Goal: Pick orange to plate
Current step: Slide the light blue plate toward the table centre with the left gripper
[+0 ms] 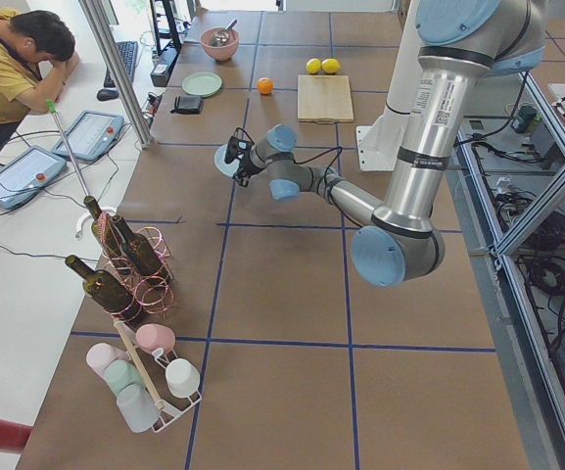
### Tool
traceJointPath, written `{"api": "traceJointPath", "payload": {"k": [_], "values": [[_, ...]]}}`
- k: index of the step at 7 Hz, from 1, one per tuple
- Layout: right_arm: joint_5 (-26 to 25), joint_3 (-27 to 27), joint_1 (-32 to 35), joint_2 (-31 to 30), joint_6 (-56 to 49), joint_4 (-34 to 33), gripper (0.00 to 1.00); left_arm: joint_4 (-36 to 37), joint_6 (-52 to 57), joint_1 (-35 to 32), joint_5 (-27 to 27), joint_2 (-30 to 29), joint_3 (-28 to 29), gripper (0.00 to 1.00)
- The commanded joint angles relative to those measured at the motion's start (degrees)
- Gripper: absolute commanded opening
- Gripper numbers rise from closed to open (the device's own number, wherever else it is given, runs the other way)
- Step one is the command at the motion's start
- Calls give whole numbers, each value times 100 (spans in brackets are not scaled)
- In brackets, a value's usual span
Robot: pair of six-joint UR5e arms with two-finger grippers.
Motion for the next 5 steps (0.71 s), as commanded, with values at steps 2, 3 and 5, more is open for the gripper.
{"api": "traceJointPath", "payload": {"k": [2, 3, 5], "values": [[0, 3, 0, 0, 6, 0, 100, 898, -1427, 1264, 1250, -1295, 735, 0], [0, 3, 0, -9, 6, 0, 100, 1190, -1561, 1372, 1333, -1516, 877, 0], [9, 3, 0, -9, 6, 0, 100, 1201, -1563, 1549, 1466, -1492, 887, 0]]}}
